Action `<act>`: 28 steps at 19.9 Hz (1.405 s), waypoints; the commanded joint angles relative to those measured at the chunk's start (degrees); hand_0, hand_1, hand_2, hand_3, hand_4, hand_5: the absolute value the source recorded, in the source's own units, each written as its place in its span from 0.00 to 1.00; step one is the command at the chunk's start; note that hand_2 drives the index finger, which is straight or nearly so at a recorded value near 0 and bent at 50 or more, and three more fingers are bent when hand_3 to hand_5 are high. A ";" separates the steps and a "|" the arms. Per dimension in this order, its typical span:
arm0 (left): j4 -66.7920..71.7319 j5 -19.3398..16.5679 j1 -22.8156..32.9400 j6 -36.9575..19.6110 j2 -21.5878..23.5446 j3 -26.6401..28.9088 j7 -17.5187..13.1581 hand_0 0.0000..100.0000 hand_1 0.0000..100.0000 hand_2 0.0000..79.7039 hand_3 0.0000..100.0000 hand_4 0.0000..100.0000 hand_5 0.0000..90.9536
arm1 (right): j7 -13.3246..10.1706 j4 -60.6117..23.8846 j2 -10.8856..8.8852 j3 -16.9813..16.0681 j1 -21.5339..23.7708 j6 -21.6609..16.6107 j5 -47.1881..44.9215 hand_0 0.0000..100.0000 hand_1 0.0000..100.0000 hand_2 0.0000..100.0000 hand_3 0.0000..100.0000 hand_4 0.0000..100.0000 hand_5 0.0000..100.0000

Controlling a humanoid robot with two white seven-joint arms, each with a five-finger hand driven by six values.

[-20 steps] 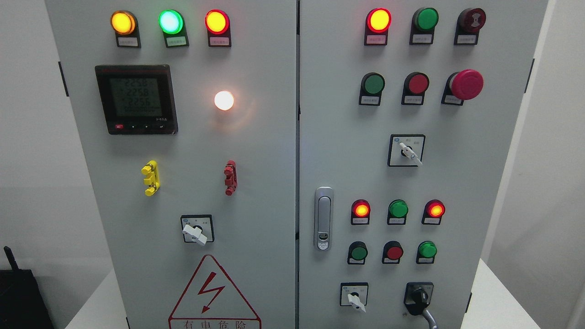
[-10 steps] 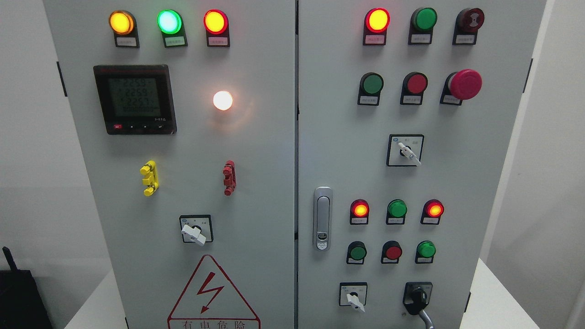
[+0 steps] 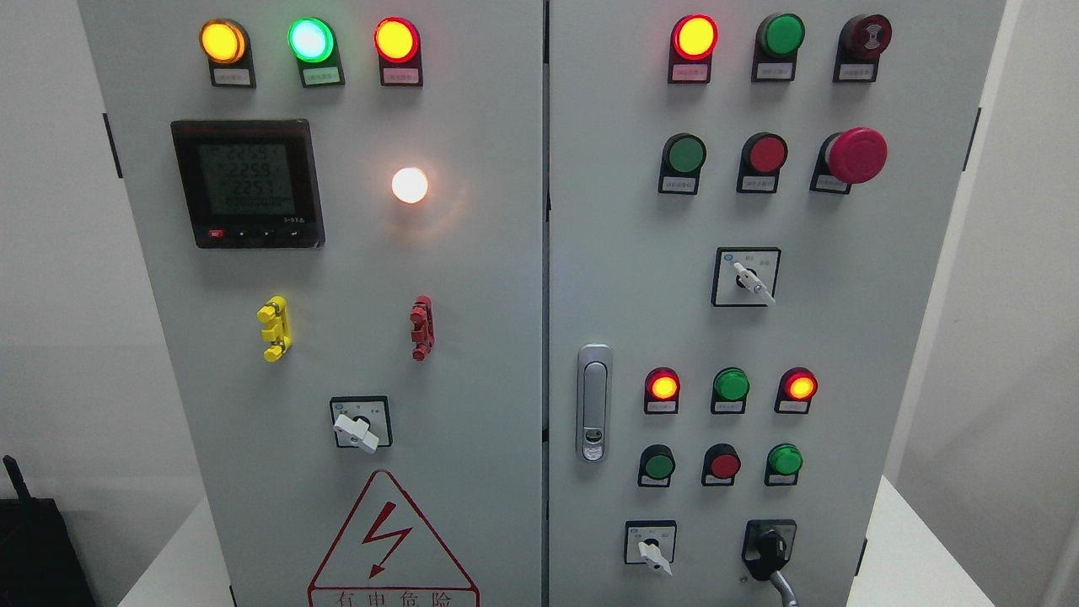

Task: Trip black knob to open circuit
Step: 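Grip the black knob with the right hand and twist it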

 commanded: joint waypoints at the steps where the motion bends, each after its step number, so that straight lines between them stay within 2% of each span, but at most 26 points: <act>1: 0.07 0.14 -0.02 0.07 -0.05 0.05 0.02 0.12 0.39 0.00 0.00 0.00 0.00 | 1.39 -1.72 -0.09 1.99 -1.20 -0.77 0.69 1.00 1.00 0.00 1.00 1.00 0.90; 28: 0.07 0.14 -0.02 0.07 -0.05 0.05 0.02 0.12 0.39 0.00 0.00 0.00 0.00 | 1.04 -3.13 -0.09 2.87 -1.73 -0.95 0.69 1.00 1.00 0.00 1.00 1.00 0.90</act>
